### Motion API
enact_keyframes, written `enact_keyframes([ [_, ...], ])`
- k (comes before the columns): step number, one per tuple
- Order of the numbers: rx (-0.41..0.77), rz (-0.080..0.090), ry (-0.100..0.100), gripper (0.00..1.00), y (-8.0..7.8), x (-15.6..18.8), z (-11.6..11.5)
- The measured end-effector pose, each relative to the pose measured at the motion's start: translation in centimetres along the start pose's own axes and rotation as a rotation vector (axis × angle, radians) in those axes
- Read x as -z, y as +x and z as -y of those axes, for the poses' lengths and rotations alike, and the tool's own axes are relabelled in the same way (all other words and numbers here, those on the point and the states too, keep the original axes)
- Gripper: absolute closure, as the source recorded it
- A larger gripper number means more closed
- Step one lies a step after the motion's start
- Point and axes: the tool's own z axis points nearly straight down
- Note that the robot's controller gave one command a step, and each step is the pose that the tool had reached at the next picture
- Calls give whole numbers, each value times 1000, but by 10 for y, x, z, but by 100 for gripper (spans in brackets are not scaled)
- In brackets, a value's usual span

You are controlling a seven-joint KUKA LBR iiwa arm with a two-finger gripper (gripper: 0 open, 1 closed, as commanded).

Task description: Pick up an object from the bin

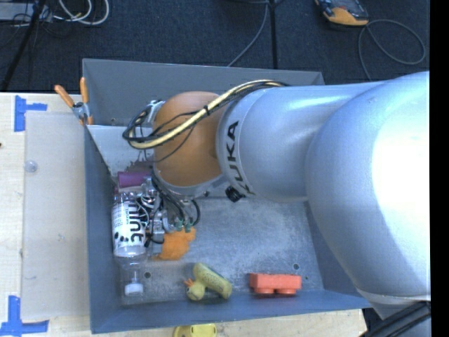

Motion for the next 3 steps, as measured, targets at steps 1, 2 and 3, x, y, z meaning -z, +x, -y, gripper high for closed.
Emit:
enact_keyframes([
  [1,-2,3,-2,0,-1,3,0],
  [2,165,9,-1,0,-3,0,6],
  [3,302,17,-5,100,7,-56,24],
])
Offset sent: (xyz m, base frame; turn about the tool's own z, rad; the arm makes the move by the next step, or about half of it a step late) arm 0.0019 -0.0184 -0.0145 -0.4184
